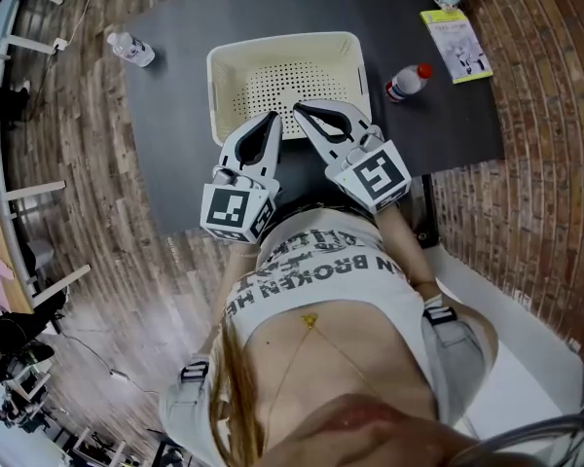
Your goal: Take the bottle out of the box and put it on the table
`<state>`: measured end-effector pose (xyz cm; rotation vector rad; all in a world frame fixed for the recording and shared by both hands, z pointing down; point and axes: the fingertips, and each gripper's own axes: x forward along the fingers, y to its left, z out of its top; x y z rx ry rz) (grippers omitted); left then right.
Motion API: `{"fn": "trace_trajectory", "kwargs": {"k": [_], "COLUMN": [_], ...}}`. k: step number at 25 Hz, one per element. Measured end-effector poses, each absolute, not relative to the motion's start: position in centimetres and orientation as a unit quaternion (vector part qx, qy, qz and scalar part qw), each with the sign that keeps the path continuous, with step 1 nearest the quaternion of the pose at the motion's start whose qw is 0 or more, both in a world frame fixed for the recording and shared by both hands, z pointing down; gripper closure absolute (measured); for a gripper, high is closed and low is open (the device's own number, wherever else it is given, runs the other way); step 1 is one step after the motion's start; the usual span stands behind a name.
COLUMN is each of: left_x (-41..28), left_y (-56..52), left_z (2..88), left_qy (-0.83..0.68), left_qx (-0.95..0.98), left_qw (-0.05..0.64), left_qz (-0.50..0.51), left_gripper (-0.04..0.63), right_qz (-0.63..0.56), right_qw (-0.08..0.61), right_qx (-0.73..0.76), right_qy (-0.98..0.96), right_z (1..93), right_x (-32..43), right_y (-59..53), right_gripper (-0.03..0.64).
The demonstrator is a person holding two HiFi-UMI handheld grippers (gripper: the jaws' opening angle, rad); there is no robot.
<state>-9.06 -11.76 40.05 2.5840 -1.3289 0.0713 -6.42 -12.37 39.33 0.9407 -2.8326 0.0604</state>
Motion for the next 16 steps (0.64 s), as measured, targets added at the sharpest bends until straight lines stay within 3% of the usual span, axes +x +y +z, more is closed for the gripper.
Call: {"fn": "trace_trajectory", "kwargs": {"k": [16], "left_x": [-8.6], "left_y": [-11.8], "left_z": [40.8], "left_qy": [-0.459], "left_qx": [0.880], "left_qw": [0.121], "left_qz": [0.034], "left_gripper": [0.591], "right_qz": [0.029], "right_qw": [0.093], "right_qx": [0.315], "right_qy": [-0.944], "right_z": [40.0], "right_x": [-5.0], "right_y": [-12.6], "right_gripper": [0.609]}}
